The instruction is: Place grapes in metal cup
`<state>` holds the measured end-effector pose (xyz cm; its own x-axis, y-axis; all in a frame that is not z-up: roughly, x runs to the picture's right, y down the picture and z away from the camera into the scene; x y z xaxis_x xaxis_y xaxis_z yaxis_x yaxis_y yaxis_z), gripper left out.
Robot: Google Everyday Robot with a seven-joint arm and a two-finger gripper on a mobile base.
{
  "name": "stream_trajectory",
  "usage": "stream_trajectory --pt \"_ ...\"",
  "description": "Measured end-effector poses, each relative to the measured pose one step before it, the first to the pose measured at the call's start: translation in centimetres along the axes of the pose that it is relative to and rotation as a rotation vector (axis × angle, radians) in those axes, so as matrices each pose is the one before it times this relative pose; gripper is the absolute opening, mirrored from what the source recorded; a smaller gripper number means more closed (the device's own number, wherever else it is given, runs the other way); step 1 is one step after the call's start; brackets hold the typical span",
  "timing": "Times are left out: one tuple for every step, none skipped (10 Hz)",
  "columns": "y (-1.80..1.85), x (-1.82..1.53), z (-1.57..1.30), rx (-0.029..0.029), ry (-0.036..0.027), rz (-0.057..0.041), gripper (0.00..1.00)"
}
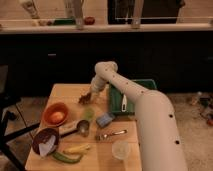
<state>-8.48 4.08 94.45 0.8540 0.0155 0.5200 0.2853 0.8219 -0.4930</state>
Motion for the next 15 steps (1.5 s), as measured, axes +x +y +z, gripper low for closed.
stream_trajectory --pt "-0.165 -0.290 -0.453 0.01593 -0.02240 -0.00351 0.00" --pt "-0.181 -0.368 -0.503 0.01738 -0.01850 -0.00541 0.00" --pt "-0.164 -0.384 -0.355 0.01209 -0.01321 -0.00713 0.00" --pt "-0.154 -0.326 -0.240 0.00759 -0.00648 -0.00752 0.00" --pt "-0.159 -0.412 -0.228 0.00695 -0.00577 -0.00875 0.00" --pt "-0.049 -0.187 -0.195 0.00734 -0.00465 -0.00777 0.00" --pt "0.070 -0.201 -0.439 0.00037 0.00493 -0.01022 0.00" --pt "0.402 -0.363 -1.037 0.00053 0.00427 -0.01301 0.00" --pt "0.475 -0.077 -0.920 0.00036 0.00244 -0.00619 0.00" --pt "0.160 -0.384 -0.302 -0.00084 -0.00212 -0.00729 0.00" --pt "0.092 -0.424 -0.149 -0.00108 -0.00376 -0.01077 0.00" --pt "0.223 -0.129 -0.494 0.00061 -0.00231 -0.00846 0.00" --pt "0.253 -0.160 -0.850 0.00146 -0.00083 -0.00926 0.00" --pt "0.226 -0.240 -0.623 0.00000 0.00023 -0.00898 0.00" --pt "0.246 -0.337 -0.564 -0.00122 -0.00155 -0.01084 0.00"
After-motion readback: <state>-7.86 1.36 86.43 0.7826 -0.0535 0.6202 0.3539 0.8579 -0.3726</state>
